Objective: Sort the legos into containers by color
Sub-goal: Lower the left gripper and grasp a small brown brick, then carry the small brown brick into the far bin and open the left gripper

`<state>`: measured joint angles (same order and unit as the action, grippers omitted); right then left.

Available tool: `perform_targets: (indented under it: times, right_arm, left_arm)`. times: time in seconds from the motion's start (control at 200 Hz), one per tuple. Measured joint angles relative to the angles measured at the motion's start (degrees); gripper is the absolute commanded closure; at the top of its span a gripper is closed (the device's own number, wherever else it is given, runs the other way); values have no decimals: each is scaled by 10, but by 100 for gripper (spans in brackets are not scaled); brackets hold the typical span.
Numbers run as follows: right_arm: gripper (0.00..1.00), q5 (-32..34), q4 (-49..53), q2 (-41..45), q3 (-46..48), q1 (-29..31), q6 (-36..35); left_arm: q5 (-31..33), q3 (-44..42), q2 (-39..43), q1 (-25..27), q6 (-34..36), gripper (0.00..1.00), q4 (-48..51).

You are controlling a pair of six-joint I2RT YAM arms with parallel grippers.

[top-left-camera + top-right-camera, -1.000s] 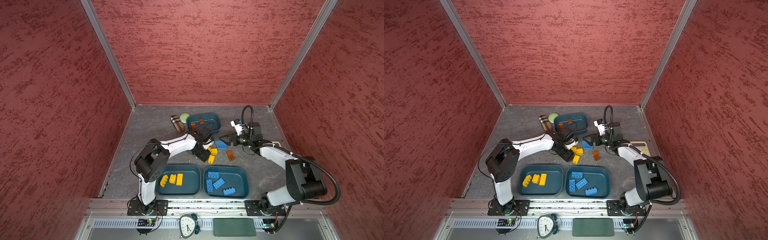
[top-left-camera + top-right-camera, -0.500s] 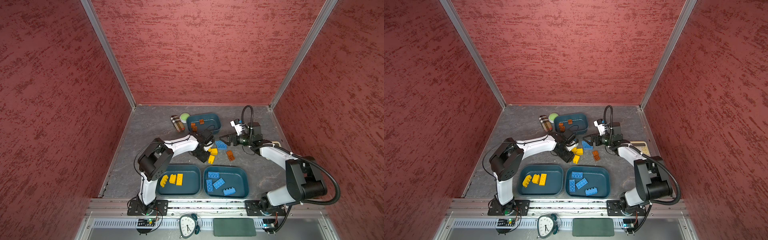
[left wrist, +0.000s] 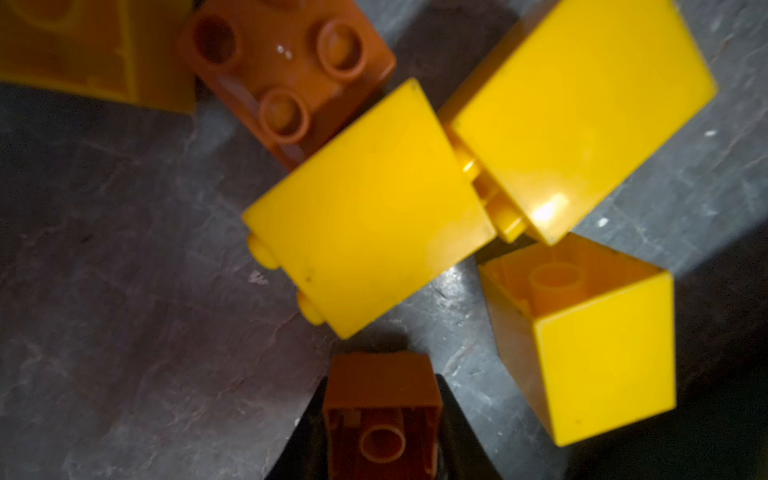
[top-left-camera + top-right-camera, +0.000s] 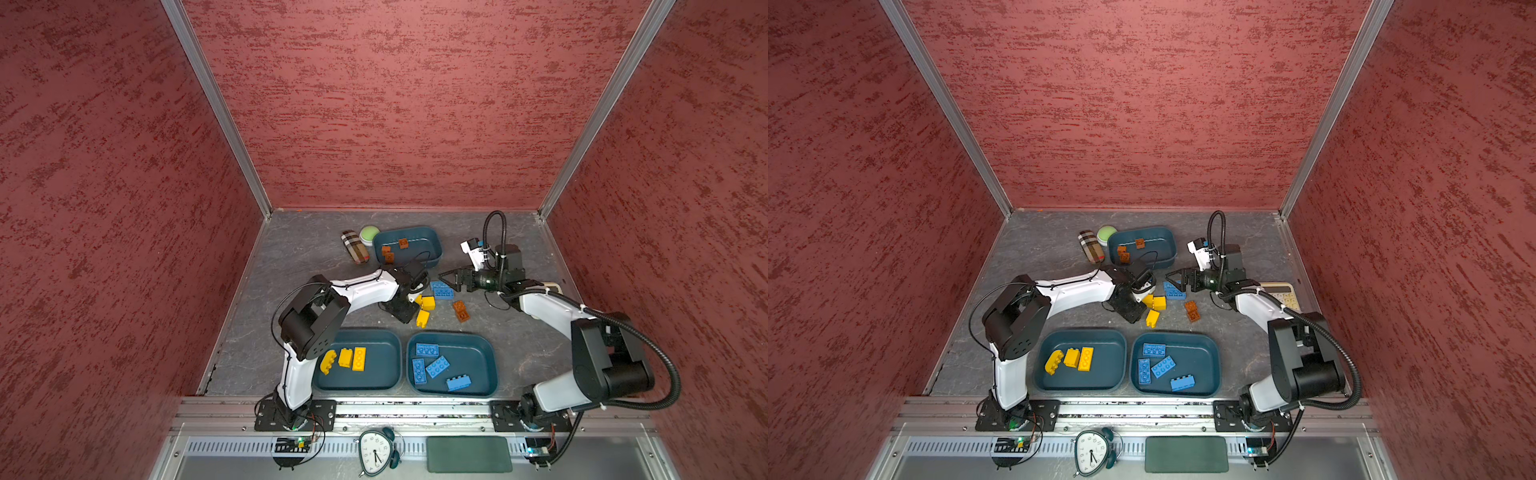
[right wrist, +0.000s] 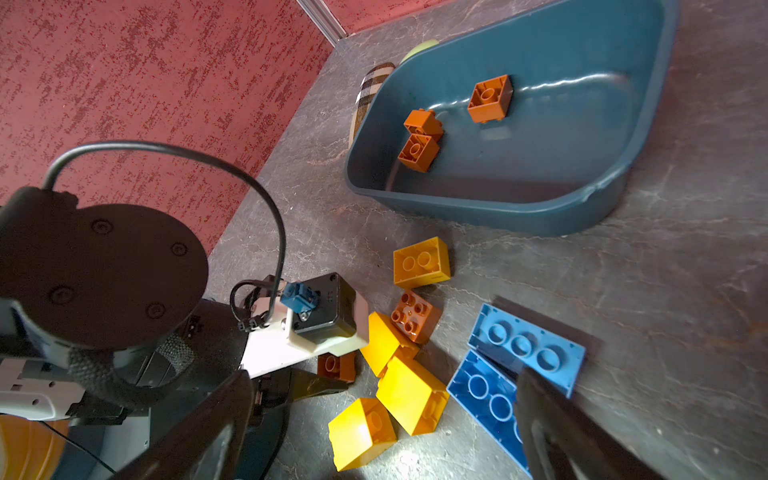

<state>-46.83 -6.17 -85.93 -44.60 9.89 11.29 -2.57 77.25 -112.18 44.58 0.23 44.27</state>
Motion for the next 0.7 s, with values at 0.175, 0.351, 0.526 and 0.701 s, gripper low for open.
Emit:
perform_targets:
  times: [0.175,0.351,0.526,0.701]
  right_arm:
    - [1,0,-1,0,0,0,1]
    - [1,0,-11,0,0,-1,7]
    - [1,0,-18,0,0,-3,10]
    - [1,-2,-22,0,0,-3,14]
  left_arm:
    - [-10,43,21,-21,1,72,19]
    - [-14,134,25,-60,8,72,24]
    - [-12,228,-1,-104,13,72,17]
    - [-7,309,-77,-137,14,72,0]
